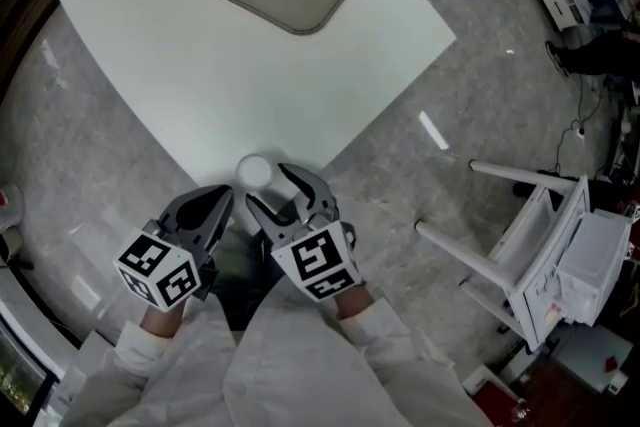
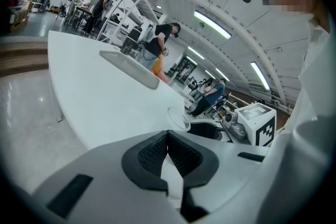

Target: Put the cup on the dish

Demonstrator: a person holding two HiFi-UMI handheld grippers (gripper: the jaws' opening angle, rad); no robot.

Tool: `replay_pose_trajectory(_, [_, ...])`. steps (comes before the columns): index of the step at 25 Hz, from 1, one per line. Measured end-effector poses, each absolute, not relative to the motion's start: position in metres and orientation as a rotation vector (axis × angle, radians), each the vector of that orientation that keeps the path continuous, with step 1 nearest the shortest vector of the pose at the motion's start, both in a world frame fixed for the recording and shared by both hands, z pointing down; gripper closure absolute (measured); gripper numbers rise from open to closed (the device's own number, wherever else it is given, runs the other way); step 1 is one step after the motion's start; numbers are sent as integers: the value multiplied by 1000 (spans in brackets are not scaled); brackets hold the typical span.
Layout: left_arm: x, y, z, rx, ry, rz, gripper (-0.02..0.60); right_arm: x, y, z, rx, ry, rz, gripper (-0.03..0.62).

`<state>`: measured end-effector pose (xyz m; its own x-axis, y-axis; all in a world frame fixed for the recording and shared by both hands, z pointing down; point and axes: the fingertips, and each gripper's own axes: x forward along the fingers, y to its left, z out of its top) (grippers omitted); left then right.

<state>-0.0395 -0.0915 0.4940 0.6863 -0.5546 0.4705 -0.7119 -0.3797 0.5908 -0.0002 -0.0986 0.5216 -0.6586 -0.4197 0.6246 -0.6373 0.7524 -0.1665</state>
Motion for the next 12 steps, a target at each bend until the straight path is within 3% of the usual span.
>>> replay_pose_trajectory(12, [-44, -97, 513, 2039, -974, 247, 574, -21, -119, 544, 769, -2369, 510, 330])
